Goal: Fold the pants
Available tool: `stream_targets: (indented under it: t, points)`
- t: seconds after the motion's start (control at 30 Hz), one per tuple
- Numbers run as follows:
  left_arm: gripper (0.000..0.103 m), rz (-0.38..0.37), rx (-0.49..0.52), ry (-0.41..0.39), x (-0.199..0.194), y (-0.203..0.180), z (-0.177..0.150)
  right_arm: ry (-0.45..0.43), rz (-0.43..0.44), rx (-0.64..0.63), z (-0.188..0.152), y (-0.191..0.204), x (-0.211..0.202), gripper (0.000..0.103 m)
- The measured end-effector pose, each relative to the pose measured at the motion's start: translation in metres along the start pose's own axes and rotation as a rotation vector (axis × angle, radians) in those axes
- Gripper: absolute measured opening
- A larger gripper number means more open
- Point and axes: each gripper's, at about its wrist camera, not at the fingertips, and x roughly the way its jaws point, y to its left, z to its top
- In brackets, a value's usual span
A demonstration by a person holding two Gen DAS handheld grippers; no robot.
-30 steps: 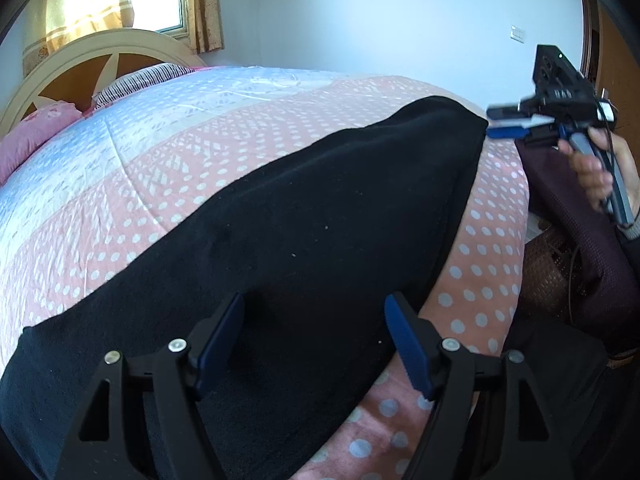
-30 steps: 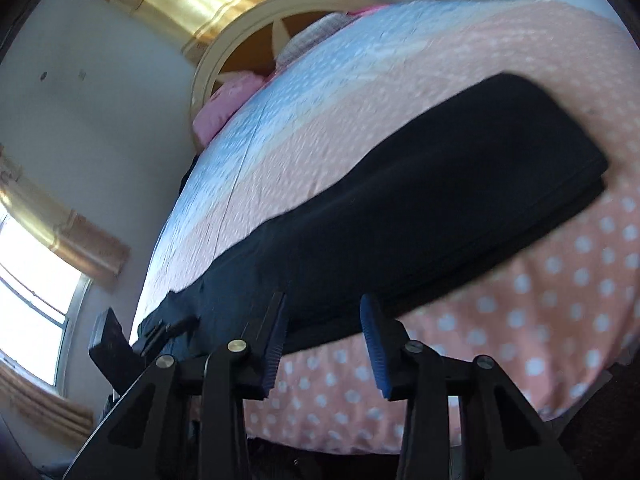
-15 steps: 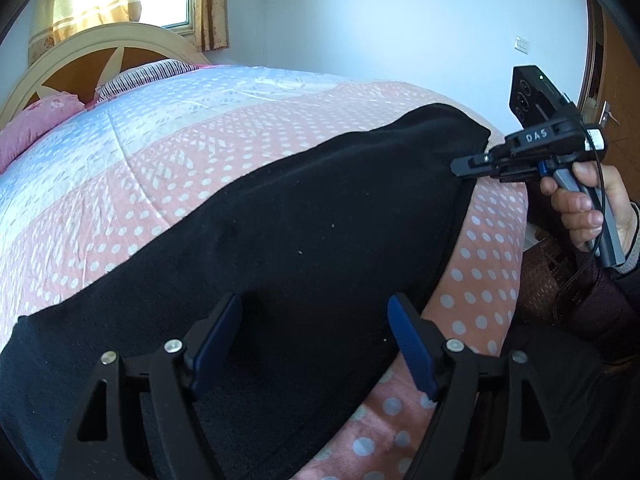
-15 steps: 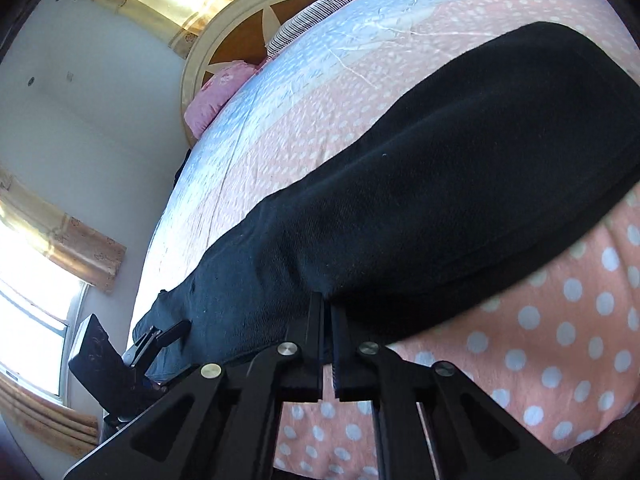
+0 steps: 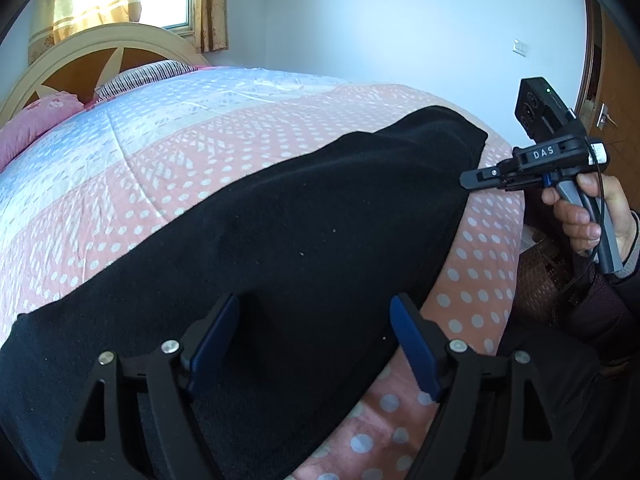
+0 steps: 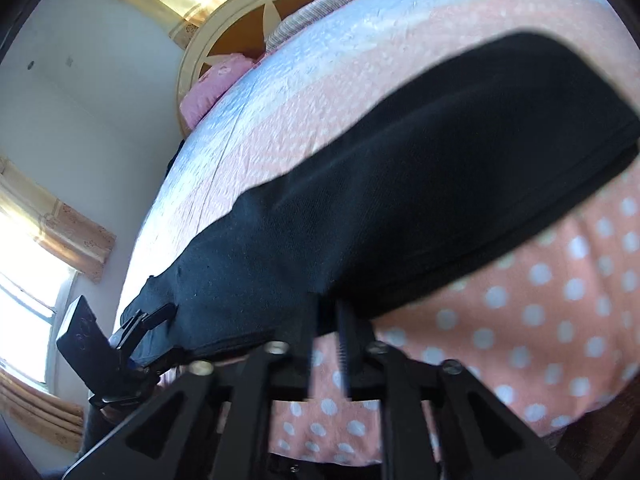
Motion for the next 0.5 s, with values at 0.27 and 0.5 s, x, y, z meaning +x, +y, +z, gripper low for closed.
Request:
stream_targets:
  t: [0.27, 0.5]
  points:
    - [0.081, -0.010, -0.061, -0.030, -0.003, 0.008, 0.000, -0.205, -0.113, 0.025, 0.025, -0.019, -0.054, 0.021]
    - [0.093, -0.010, 0.032, 0.059, 0.011, -0.009, 0.003, -0.125, -0.158, 0.127, 0.028, -0.071, -0.033, 0.021]
